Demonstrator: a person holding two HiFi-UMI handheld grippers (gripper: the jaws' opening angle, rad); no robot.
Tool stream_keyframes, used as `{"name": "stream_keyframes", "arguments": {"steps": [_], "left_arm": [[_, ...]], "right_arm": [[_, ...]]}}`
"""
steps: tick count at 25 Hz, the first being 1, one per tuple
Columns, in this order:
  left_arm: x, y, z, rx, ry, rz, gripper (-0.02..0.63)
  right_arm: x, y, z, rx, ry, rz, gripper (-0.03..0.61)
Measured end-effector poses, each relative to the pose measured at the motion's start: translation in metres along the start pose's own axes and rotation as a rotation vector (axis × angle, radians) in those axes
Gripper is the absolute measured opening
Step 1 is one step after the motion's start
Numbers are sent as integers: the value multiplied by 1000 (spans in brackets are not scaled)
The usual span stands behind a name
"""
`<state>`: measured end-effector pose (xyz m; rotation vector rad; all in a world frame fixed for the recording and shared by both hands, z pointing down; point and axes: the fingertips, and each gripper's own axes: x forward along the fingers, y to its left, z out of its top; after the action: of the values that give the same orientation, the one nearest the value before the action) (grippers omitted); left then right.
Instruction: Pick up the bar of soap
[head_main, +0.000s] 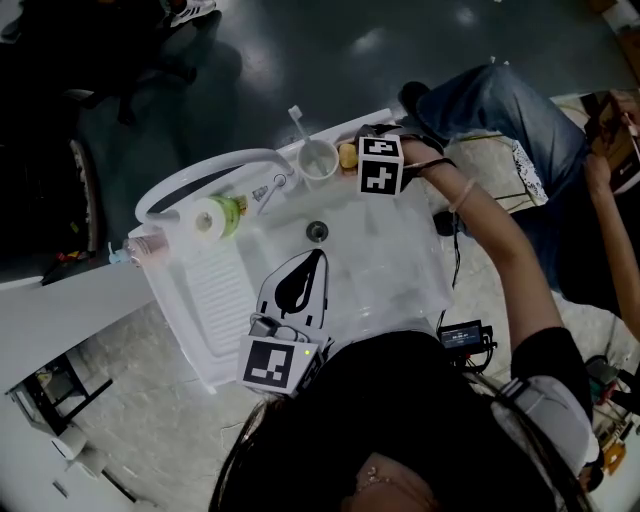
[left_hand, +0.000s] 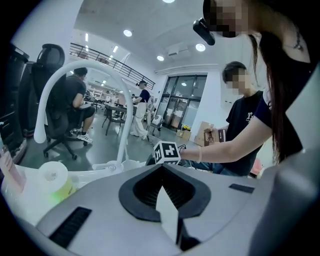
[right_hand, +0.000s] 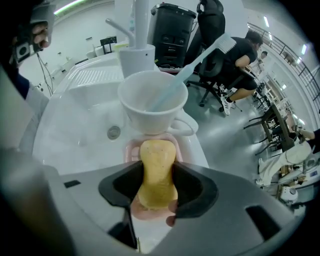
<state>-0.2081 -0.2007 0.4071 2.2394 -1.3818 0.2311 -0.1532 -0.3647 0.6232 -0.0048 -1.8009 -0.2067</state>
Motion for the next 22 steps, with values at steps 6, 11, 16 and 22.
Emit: {"name": "stream_keyframes", "arguments": {"steps": [6,11,16,22], "left_arm": [[-3,-5,-5,6,17,0,-3],[-1,-11,1,27,19,-4,-3],[0,-24,3,51,14,-19,-3],[-1,-42,8,81,-5,-33,-3]], "right_arm": [[-7,1,-2,84,-71,-62,186],[-26,-1,-3,201,-168,-92,186],[-52,-2,-4,361,-313,-126,186],[-82,6,-4,465,-418,-126,186]]}}
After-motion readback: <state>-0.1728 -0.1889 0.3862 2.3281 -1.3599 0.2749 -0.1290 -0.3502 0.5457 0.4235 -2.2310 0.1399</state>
